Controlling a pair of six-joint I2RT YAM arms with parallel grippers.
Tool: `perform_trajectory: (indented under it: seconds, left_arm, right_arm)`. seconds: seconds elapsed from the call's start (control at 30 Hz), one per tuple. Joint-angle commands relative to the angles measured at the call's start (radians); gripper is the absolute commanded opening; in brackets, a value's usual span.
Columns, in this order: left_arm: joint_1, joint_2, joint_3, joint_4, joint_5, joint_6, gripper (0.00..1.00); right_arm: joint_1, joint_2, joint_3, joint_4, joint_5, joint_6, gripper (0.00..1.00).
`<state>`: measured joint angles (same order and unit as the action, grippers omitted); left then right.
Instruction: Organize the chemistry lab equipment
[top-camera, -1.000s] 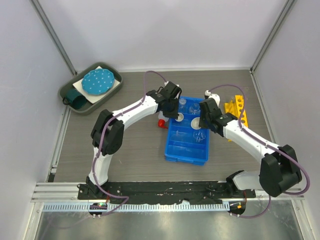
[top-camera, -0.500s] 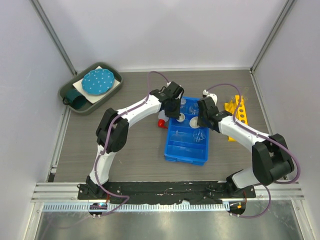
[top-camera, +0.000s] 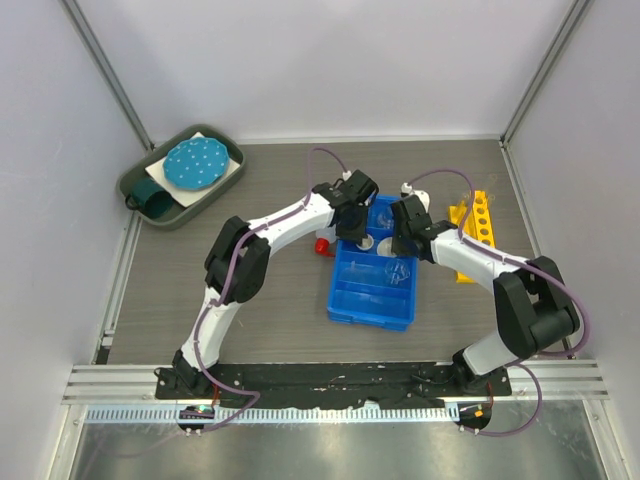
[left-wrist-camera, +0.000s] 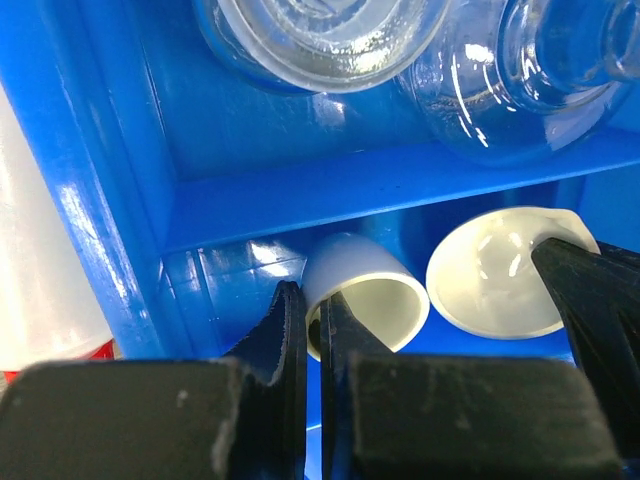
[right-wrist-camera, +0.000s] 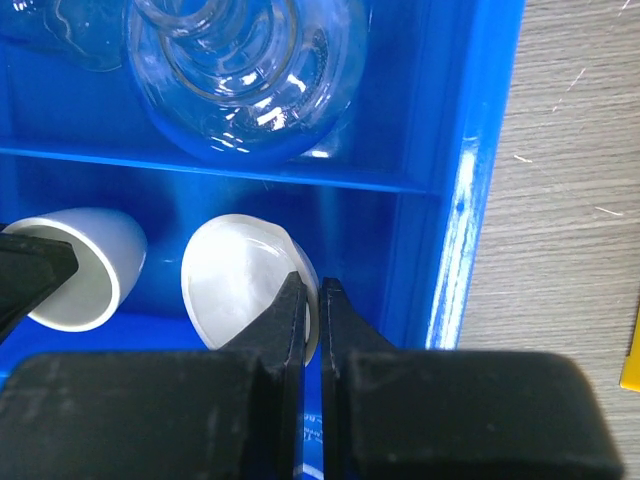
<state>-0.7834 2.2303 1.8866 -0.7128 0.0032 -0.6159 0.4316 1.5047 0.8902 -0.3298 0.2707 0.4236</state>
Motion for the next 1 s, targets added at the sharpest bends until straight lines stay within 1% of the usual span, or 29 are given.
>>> perform_trajectory:
  seconds: [0.0,0.03,0.1,0.13,0.2,0.23,0.27,0.3,0.33,0.37,0.4,0.57,0.6,0.67,0.73,0.97]
  left_arm:
    - [0.004,0.003,0.04,-0.053,-0.057,0.007,0.01]
    - [0.0,0.002,0.04,-0.057,-0.063,0.007,0.04]
    - [0.0,0.002,0.046,-0.068,-0.068,0.005,0.08]
    - [-0.001,0.002,0.049,-0.074,-0.075,0.004,0.11]
    - [-0.002,0.0,0.051,-0.08,-0.078,0.004,0.15]
    - [-0.002,-0.001,0.051,-0.08,-0.081,0.004,0.21]
    - [-0.002,-0.003,0.051,-0.082,-0.083,0.004,0.24]
    - [-0.002,-0.001,0.052,-0.083,-0.085,0.004,0.27]
    - [-0.002,-0.001,0.055,-0.086,-0.085,0.004,0.32]
    - [-0.002,0.0,0.062,-0.089,-0.085,0.004,0.33]
    - [-0.002,0.002,0.065,-0.097,-0.085,0.004,0.34]
    - [-0.004,0.006,0.081,-0.109,-0.085,0.002,0.36]
    - [-0.004,0.006,0.083,-0.111,-0.085,0.002,0.36]
    - [-0.005,0.0,0.091,-0.117,-0.086,0.004,0.36]
    - [-0.005,-0.004,0.103,-0.129,-0.092,0.007,0.37]
    - [-0.008,-0.046,0.155,-0.185,-0.109,0.019,0.37]
  right_arm:
    - [-0.001,0.017,0.036,0.02,0.012,0.0,0.04]
    - [-0.001,0.023,0.036,0.02,0.012,0.001,0.09]
    - [-0.002,0.032,0.039,0.015,0.012,0.001,0.14]
    - [-0.001,0.035,0.039,0.015,0.01,0.003,0.15]
    - [-0.001,0.034,0.041,0.014,0.01,0.003,0.19]
    - [-0.001,0.032,0.041,0.014,0.012,0.004,0.21]
    - [-0.001,0.031,0.044,0.008,0.012,0.004,0.22]
    - [-0.002,0.029,0.05,0.003,0.016,0.004,0.27]
    - [-0.001,0.029,0.053,-0.003,0.016,0.004,0.29]
    - [-0.001,0.026,0.058,-0.012,0.021,0.003,0.31]
    - [-0.002,0.026,0.062,-0.015,0.025,0.001,0.34]
    - [-0.001,0.017,0.069,-0.028,0.028,0.003,0.36]
    - [-0.001,0.015,0.072,-0.028,0.03,0.003,0.38]
    - [-0.001,0.011,0.078,-0.038,0.033,0.001,0.4]
    - [-0.001,0.005,0.088,-0.046,0.041,0.0,0.44]
    - [0.001,-0.04,0.161,-0.118,0.091,-0.017,0.49]
